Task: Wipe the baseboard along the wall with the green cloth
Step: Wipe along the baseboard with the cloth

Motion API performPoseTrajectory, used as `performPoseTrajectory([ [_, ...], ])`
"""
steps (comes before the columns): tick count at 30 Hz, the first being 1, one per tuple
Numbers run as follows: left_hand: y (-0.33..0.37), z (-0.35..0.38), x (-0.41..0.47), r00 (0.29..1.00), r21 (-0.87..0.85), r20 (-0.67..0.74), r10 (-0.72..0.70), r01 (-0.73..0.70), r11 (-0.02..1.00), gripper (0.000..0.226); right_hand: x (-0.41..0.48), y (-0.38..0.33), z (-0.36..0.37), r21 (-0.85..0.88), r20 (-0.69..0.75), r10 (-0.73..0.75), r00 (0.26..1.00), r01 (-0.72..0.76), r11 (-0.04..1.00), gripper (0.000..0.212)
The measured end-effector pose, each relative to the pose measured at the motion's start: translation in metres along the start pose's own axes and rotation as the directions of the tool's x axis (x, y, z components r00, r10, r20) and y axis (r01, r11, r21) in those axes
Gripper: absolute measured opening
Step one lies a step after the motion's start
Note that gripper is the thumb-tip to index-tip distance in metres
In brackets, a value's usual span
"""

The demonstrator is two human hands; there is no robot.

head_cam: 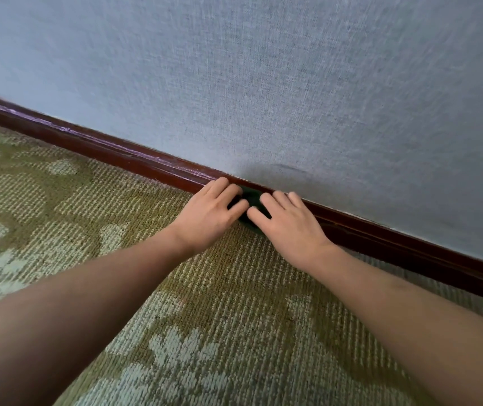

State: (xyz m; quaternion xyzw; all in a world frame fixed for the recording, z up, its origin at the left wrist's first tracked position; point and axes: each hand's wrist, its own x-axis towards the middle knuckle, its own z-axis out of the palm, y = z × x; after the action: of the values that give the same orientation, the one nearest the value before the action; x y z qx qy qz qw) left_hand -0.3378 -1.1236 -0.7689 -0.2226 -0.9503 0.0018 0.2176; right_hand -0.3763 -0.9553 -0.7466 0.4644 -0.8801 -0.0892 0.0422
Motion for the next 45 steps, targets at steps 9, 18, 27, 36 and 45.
performPoseTrajectory([
  [9, -0.024, 0.017, 0.004, 0.998, 0.026, -0.018, -0.065, 0.066, 0.997, 0.027, 0.029, 0.003, 0.012, -0.081, -0.101, -0.090, 0.991, 0.082, 0.993, 0.027],
  [18, -0.038, 0.038, -0.007, 0.999, 0.002, -0.055, 0.000, 0.001, 1.000, 0.010, 0.038, 0.001, 0.027, -0.150, -0.088, -0.050, 0.995, 0.037, 0.988, 0.039],
  [27, -0.050, 0.030, -0.008, 0.993, 0.062, -0.007, 0.114, -0.114, 0.992, 0.005, 0.040, 0.002, 0.010, -0.218, 0.177, -0.101, 0.979, 0.139, 0.966, 0.054],
  [36, -0.047, 0.020, -0.005, 0.978, 0.129, 0.140, 0.154, -0.172, 0.977, 0.014, 0.041, -0.009, 0.000, -0.232, 0.208, 0.006, 0.978, 0.044, 0.972, 0.052],
  [45, -0.045, 0.013, -0.002, 0.948, 0.247, 0.290, 0.130, -0.205, 0.947, 0.021, 0.027, 0.000, 0.020, -0.270, 0.132, -0.051, 0.990, 0.085, 0.959, 0.056],
])
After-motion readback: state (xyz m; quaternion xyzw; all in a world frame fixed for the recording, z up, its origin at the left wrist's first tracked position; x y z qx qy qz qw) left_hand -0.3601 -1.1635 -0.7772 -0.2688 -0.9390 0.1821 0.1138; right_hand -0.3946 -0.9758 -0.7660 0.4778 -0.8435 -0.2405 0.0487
